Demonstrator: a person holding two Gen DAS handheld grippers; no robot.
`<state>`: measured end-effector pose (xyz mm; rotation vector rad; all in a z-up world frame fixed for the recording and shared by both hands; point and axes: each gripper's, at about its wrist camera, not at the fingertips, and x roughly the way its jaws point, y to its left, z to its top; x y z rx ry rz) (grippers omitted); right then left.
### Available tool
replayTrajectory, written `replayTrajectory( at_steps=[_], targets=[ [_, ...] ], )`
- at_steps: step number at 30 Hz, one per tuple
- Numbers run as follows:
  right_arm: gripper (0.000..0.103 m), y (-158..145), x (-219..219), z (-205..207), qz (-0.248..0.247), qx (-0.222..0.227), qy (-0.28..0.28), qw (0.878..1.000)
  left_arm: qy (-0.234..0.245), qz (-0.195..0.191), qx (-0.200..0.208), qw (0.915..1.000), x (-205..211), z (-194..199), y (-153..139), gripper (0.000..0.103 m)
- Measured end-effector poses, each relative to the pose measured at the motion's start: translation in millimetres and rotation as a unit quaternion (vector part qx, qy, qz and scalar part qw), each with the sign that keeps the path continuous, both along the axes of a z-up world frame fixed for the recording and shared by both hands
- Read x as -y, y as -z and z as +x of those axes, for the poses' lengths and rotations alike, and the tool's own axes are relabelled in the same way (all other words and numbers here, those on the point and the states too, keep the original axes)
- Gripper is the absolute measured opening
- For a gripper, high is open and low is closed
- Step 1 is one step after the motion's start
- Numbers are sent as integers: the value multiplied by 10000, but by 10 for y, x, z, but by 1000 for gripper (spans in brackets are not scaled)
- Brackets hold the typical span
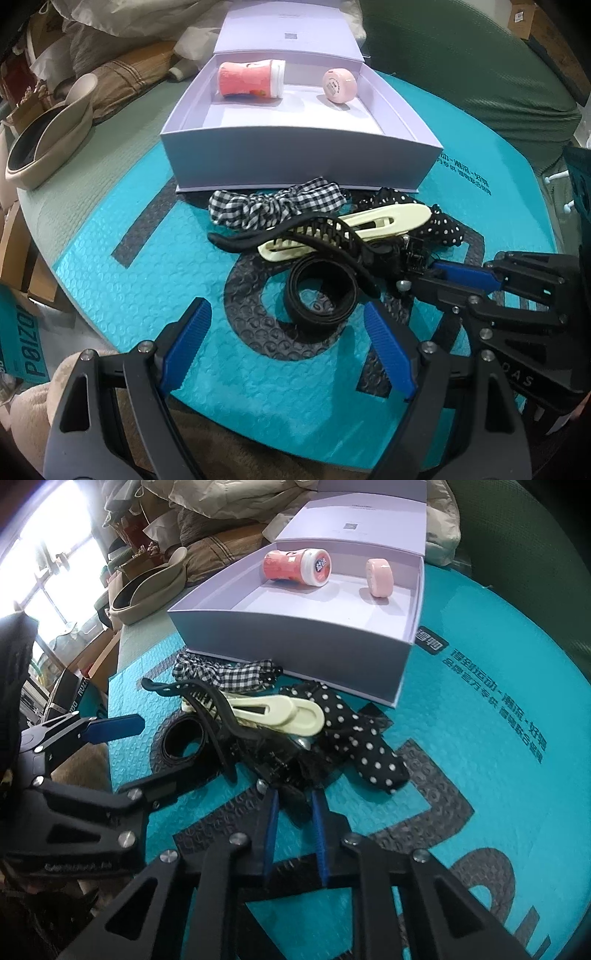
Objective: Organize objects
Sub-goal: 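Grasp the black hair tie with the left tool while the right tool grasps the black claw clip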
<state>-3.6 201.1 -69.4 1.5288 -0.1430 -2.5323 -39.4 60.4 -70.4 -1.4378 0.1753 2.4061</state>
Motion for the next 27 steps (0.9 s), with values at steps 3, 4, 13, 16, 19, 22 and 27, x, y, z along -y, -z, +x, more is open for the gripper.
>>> replayTrajectory(
  at_steps=[3,4,13,16,19,22,27],
  targets=[
    [16,-31,-15,78,17,-41,-41,10000,42,21,-8,10000,-27,-18,18,77],
    [16,-43,-21,93,23,-67,-37,10000,59,36,-4,10000,-37,-21,25,76],
    [53,-81,-11,-18,-11,-172,61,9998,225,81,-62,9997,-124,-61,78,49],
    [53,-49,15,-85,-67,-153,16,9999,233,117,-55,9996,-84,-78,71,40],
    [53,-31,43,-142,-52,-151,-7,9999,195,196,2,9996,-37,-98,62,40],
    [53,-24,80,-198,-13,-159,-32,9999,125,257,52,9996,25,-125,42,40],
    [53,14,118,-261,63,-109,-57,9999,26,292,75,9995,107,-175,26,40]
  ],
)
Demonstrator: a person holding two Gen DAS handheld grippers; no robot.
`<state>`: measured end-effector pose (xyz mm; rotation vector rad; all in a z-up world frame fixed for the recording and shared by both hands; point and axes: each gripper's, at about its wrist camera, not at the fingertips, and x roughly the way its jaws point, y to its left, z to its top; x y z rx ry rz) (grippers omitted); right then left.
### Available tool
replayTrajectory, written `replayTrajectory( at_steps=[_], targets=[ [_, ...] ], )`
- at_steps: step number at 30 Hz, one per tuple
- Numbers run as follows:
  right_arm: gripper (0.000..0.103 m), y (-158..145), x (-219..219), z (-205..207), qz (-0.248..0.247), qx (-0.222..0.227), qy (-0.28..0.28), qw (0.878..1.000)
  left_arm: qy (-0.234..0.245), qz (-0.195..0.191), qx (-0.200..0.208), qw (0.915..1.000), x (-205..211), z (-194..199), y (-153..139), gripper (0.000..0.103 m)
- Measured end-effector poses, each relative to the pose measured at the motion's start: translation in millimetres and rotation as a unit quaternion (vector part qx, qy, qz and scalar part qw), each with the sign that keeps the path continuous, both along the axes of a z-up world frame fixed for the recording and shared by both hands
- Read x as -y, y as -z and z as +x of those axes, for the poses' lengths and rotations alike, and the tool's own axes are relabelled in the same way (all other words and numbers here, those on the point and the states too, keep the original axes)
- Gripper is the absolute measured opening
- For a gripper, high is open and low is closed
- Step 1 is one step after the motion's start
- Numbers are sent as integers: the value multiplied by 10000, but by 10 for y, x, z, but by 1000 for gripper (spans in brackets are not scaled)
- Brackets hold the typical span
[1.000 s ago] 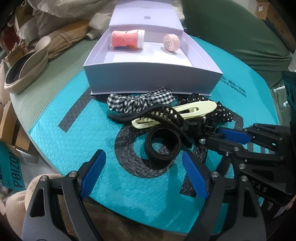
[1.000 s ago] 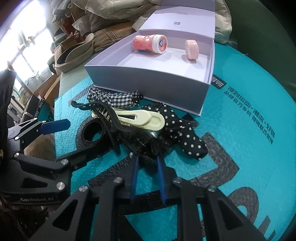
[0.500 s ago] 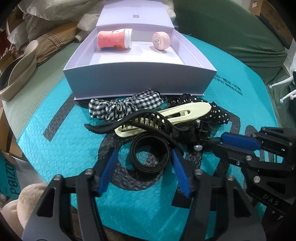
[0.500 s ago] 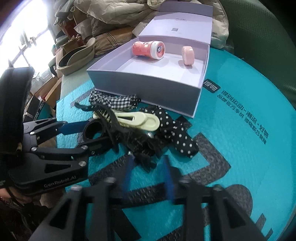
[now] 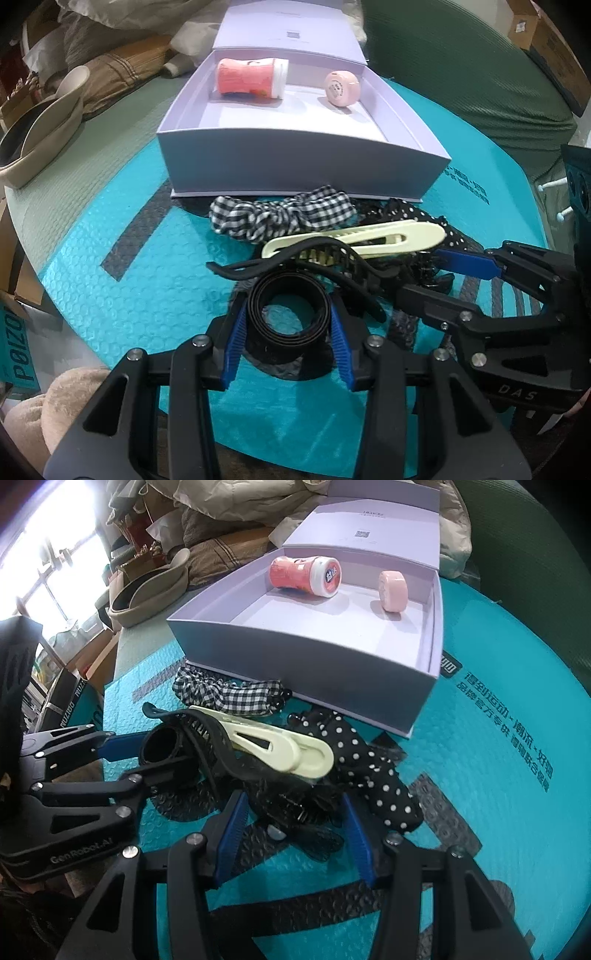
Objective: Organize objects
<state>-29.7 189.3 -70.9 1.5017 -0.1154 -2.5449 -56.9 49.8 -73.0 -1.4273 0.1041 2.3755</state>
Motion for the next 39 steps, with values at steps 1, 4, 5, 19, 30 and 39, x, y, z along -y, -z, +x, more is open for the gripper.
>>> replayTrajectory(
  at_steps=[1,4,5,19,30,39],
  targets=[
    [53,13,3,-8,-12,16,7,10000,-17,27,9,10000,17,-8,-4,40],
    [52,41,1,-3,-7,51,11,10000,-13,55,28,10000,31,-25,10,40],
    [51,37,1,3,21,40,6,10000,0,41,12,10000,26,-25,13,40],
    [36,-63,-21,167,69,76,84,9999,128,-5,-3,9999,-4,26,-25,39],
    [36,-234,-5,374,175,-72,106,9998,103,37,-89,9999,24,164,-130,39],
    [36,-423,31,548,216,-240,62,9995,148,31,-285,9995,18,317,-305,39]
  ],
)
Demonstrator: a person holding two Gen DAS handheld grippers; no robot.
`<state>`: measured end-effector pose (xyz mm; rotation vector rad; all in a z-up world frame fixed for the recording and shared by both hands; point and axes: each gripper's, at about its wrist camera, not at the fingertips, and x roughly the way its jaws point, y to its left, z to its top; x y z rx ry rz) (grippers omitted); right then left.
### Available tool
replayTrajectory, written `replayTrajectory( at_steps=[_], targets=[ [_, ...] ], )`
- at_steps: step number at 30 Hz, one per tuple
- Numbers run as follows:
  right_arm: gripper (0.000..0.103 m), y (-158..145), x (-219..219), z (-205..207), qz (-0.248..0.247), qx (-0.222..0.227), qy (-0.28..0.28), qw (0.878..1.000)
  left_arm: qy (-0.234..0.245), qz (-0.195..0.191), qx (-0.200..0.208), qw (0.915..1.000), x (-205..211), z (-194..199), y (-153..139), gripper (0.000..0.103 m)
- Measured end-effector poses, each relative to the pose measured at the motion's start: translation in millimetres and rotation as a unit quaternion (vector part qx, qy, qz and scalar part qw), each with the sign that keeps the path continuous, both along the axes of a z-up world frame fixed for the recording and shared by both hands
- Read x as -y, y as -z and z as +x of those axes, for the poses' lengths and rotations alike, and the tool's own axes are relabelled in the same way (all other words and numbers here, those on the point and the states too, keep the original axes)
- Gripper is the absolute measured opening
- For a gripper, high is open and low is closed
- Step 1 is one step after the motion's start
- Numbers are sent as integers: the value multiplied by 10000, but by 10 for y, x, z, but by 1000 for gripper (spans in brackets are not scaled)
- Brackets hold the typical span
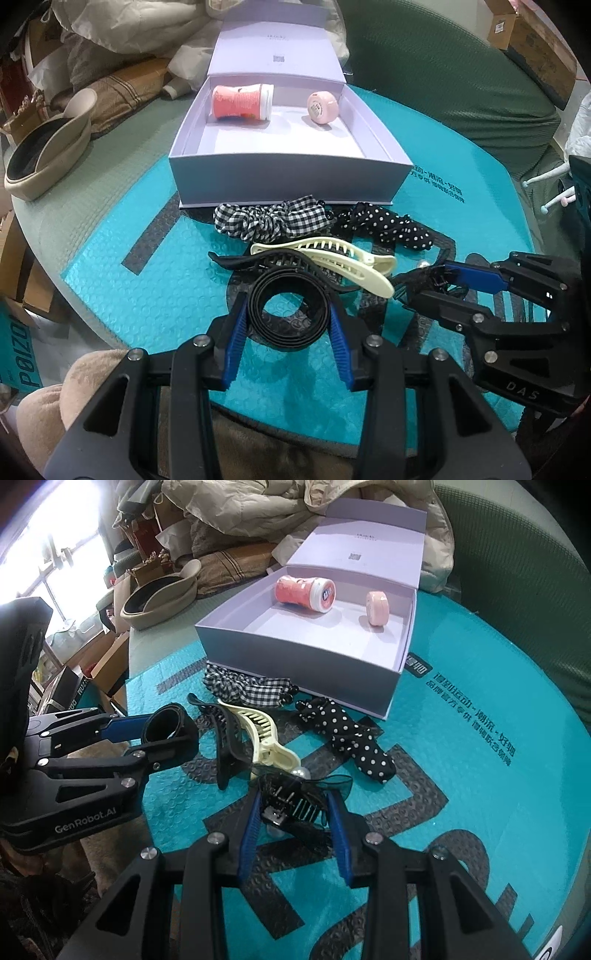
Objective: Organize objects
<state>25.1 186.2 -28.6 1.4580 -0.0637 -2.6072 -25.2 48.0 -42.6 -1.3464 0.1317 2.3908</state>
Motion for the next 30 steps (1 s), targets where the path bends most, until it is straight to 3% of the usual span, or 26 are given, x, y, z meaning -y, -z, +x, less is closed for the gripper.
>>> replayTrajectory(
  at_steps=[16,30],
  targets=[
    [36,-356,70,150,97,-389,-102,9991,12,-84,-245,9997,20,129,-239,39],
    [36,-566,61,-93,134,-691,-270,9972,24,-196,-360,9992,13,-30,-416,39]
  ],
)
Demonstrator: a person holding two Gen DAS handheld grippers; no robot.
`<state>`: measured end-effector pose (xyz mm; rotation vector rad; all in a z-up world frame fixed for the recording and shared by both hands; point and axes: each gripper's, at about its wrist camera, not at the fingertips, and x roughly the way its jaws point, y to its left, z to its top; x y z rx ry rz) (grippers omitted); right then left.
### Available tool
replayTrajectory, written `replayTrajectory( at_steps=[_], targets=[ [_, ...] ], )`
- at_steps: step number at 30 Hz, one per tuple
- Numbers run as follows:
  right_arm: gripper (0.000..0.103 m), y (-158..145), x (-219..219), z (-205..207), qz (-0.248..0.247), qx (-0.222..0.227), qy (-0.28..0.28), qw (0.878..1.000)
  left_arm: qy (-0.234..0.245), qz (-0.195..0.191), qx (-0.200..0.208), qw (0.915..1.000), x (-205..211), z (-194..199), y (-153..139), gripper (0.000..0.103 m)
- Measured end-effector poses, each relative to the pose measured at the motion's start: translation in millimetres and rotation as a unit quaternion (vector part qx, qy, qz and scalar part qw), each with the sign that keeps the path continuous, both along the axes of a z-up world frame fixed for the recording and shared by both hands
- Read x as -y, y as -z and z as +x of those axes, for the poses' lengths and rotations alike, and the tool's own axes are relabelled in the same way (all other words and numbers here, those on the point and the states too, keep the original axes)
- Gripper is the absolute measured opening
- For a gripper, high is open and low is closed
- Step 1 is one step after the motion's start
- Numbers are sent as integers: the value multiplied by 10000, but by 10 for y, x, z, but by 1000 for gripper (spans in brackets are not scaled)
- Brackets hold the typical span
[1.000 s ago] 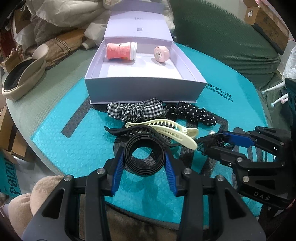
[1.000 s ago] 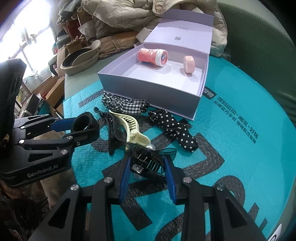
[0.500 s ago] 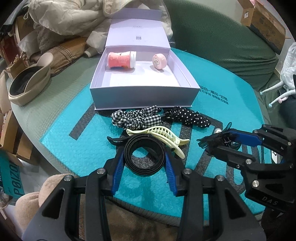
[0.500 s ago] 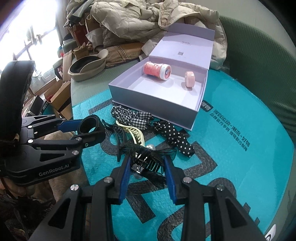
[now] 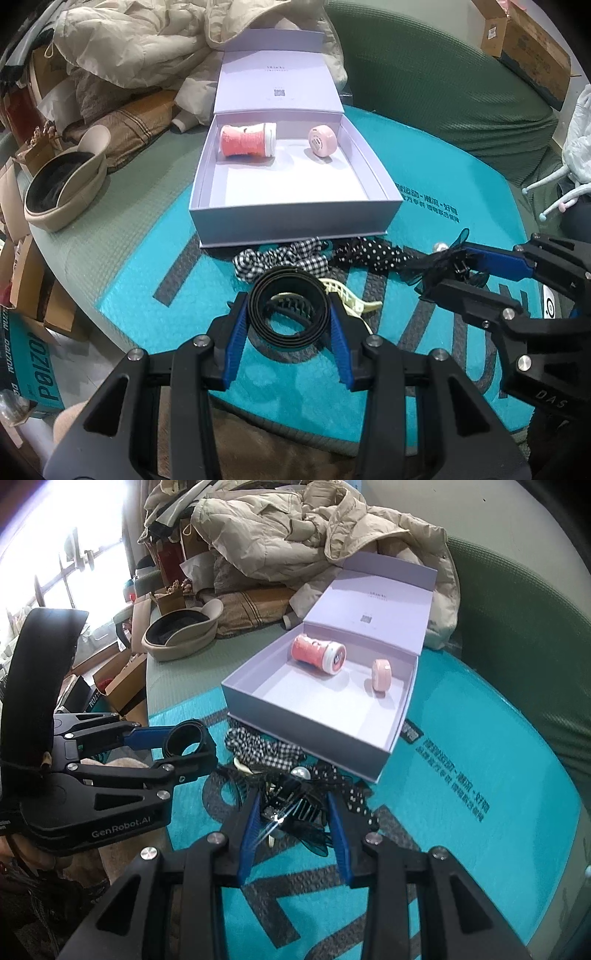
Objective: Organize objects
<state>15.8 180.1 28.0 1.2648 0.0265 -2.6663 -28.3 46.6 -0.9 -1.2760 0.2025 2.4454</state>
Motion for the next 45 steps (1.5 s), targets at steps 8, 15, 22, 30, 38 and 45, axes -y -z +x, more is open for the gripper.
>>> replayTrajectory(
  at_steps=[8,15,22,30,38,45],
  targets=[
    [36,-41,-32,-241,-32,-78,-79,9999,2,-82,-45,10000,-27,-220,-60,39],
    [36,-32,-82,-480,-74,-82,-113,9999,-4,-117,-19,9999,-56,-452,-72,39],
    [36,31,-159,-731,-94,-41,-124,9999,54,-201,37,9998,-113,-681,-36,39],
    [36,146,-251,-1020,-150,50,-152,9998,114,-248,95,9996,-177,-967,19,39],
    [36,240,-303,-1307,-153,116,-183,9996,127,-277,188,9994,-205,-1262,114,39],
    [36,314,-335,-1519,-223,173,-215,9994,143,-326,267,9990,-220,-1496,202,39]
  ],
)
